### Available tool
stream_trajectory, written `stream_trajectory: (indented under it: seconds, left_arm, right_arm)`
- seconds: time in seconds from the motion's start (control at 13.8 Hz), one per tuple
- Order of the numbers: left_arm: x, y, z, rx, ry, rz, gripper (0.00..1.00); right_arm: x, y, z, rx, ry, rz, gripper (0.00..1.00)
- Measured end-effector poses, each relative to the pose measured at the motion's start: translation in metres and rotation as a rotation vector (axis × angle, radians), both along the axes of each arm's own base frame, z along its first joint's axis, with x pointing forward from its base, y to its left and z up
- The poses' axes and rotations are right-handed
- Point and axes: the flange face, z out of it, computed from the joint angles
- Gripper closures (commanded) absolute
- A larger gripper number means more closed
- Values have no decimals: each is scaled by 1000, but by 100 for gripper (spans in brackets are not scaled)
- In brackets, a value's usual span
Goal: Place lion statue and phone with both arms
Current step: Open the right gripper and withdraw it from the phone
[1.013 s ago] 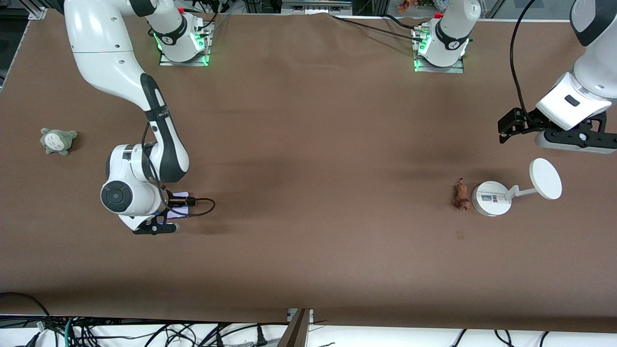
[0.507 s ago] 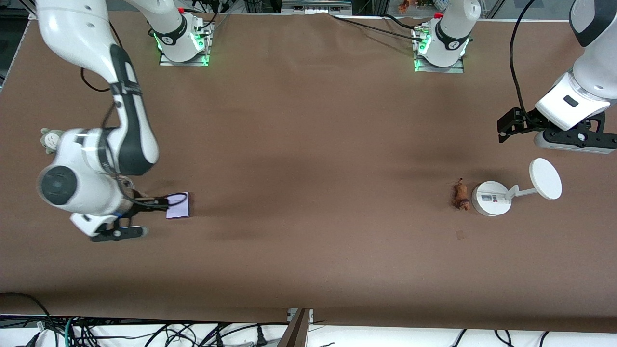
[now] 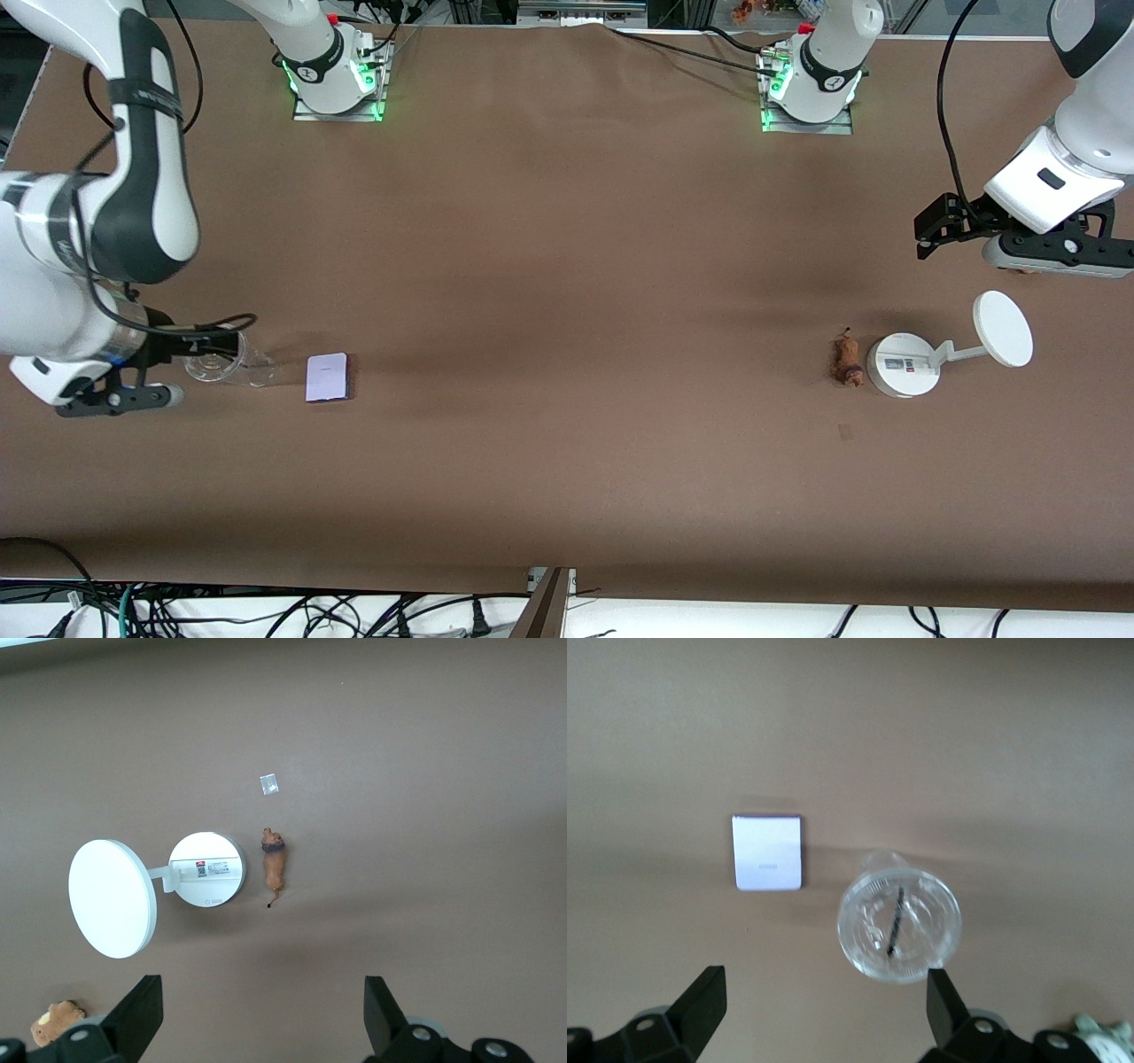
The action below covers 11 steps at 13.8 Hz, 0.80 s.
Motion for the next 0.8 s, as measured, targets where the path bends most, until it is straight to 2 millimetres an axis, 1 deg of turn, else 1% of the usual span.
stream_trajectory:
  seconds: [0.14, 0.29, 0.43, 0.58, 0.8]
  left_arm:
    - [0, -1, 0, 0, 0, -3, 0]
    - [-1, -4, 1, 0, -1, -6, 0]
    - [-1, -6, 3, 0, -2, -11, 0]
    - [-6, -8, 5, 3, 23, -12, 0]
    - [-7, -8, 6, 4, 29, -12, 0]
  right_arm:
    - [-13, -9, 32, 16, 2, -13, 0]
    - [-30, -20, 65, 38, 14, -28, 0]
    - [-50, -38, 92, 57, 31, -49, 0]
    - [-69, -47, 111, 63, 28, -46, 0]
    - [-90, -39, 130, -3, 24, 6, 0]
